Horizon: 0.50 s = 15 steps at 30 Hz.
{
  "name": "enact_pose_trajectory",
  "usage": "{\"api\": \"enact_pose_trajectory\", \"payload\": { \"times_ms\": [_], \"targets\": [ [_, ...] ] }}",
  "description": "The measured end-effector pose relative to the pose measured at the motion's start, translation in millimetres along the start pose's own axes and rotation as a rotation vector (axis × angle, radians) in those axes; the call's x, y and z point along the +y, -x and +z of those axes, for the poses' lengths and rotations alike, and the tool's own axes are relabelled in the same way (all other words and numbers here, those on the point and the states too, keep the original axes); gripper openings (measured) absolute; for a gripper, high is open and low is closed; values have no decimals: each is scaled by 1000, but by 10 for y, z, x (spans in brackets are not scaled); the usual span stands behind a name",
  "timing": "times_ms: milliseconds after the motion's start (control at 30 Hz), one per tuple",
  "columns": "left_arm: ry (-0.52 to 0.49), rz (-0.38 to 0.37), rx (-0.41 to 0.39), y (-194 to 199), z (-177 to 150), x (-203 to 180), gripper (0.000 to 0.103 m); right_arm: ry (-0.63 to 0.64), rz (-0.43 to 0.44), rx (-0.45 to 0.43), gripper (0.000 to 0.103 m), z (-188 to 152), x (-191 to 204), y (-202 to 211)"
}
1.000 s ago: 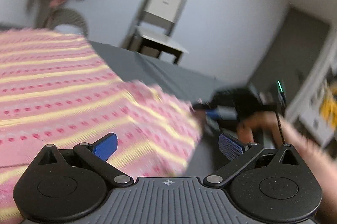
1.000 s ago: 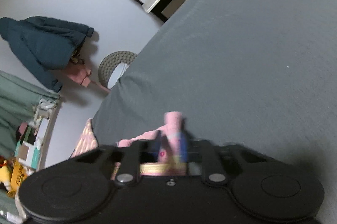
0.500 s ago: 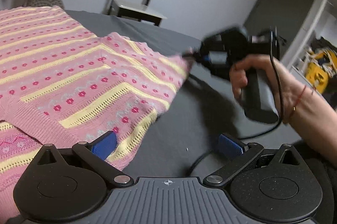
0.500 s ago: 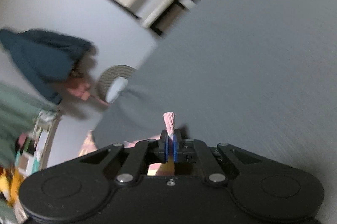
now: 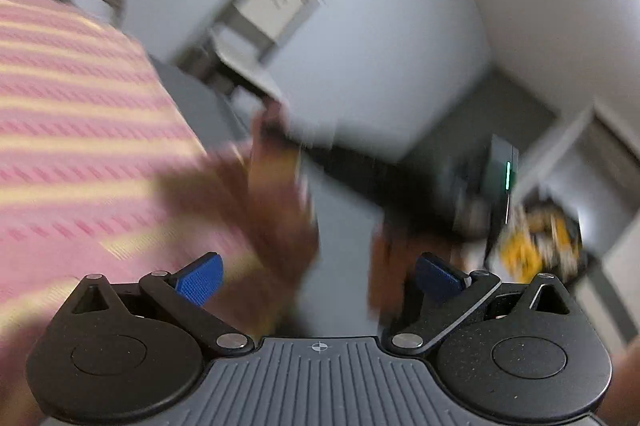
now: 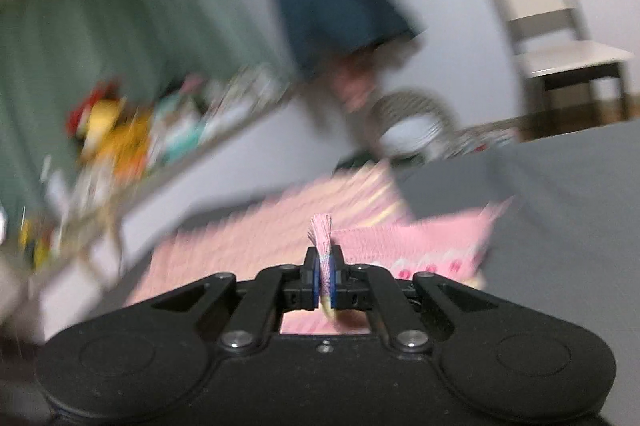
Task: Fold clothes
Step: 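Open the right tool to release the hem onto the cardigan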
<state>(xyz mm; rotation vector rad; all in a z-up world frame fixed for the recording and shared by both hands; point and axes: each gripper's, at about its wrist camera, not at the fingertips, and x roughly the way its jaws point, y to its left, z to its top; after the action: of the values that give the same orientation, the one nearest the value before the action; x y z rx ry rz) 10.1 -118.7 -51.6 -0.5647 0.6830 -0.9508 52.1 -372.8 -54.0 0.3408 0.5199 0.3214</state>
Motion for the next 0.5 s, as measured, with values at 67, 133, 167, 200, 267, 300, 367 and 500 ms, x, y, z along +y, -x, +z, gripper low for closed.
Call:
{"api": "enact_pose_trajectory", "payload": {
  "times_ms": [67,133,167,200,267,300,367,500],
  "targets": [
    [18,53,-72,210,95,77,103,74,24,94,5,-109,217,-200],
    [30,100,-112,341,124,135,103,160,14,174,5,-257,381,-332],
    [42,116,-118,376,116,166,103,189,13,198,5,-346,462,-295],
    [55,131,-124,411,108,196,103,211,18,211,5,-407,515,-280],
    [82,189,-131,433,87,237,103,247,26,220,8,-449,607,-310],
    [94,220,-130,421,79,249,103,264,25,227,8,-453,627,-340],
    [109,261,-117,349,77,262,103,279,25,238,20,-462,647,-326],
    [148,272,-124,238,74,254,103,278,78,186,30,-277,511,28]
  ]
}}
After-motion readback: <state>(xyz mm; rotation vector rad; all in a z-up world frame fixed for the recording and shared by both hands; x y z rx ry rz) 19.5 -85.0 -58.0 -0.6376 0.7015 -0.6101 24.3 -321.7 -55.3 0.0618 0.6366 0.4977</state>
